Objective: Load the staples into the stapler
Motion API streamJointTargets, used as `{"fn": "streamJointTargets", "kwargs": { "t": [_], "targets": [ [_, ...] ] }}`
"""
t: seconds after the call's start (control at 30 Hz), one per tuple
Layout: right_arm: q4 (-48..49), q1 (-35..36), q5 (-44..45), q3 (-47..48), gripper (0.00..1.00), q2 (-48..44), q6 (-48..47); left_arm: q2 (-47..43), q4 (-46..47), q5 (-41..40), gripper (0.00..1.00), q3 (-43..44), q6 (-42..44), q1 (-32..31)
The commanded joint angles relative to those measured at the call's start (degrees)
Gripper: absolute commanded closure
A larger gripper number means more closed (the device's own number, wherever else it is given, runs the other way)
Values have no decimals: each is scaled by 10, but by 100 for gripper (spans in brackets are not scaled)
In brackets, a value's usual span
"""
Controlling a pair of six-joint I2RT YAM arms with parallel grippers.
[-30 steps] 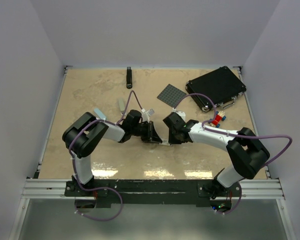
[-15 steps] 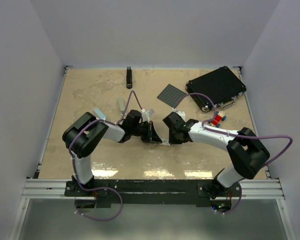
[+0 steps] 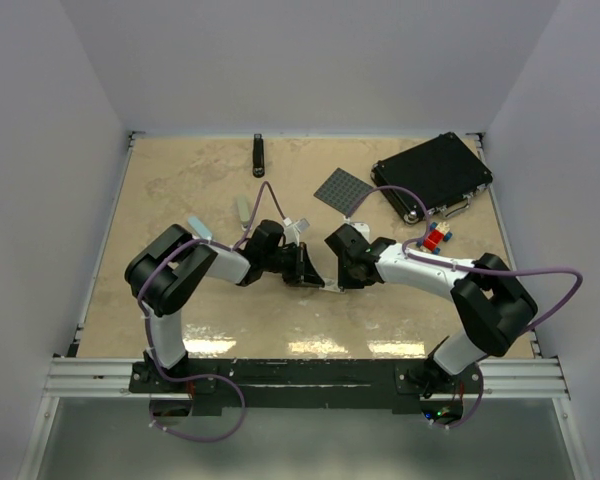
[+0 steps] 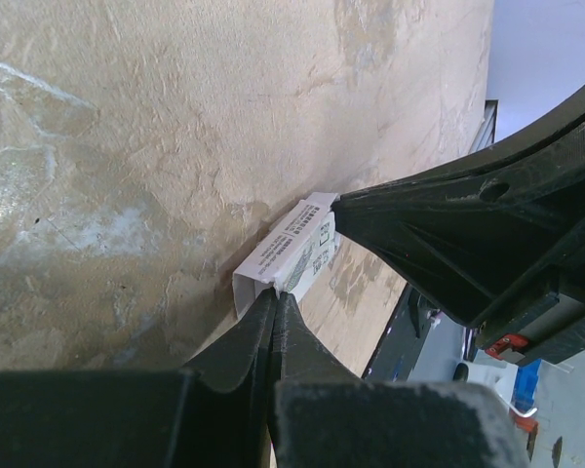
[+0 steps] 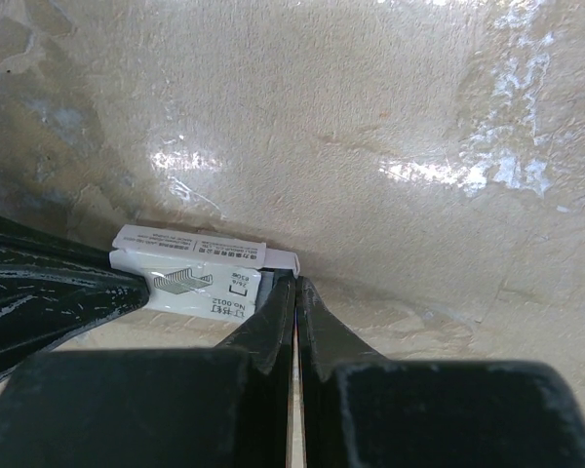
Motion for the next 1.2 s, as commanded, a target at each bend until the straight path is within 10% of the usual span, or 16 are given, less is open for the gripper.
{"fn": "streamJointTargets", "kwargs": {
  "t": [0.0, 1.17],
  "targets": [
    [-24, -3, 30, 19, 100, 2, -9, -29, 3, 5, 100, -4, 0, 1],
    [-40, -17, 43, 30, 100, 23, -42, -42, -18, 14, 100, -39, 22, 52]
  ]
}}
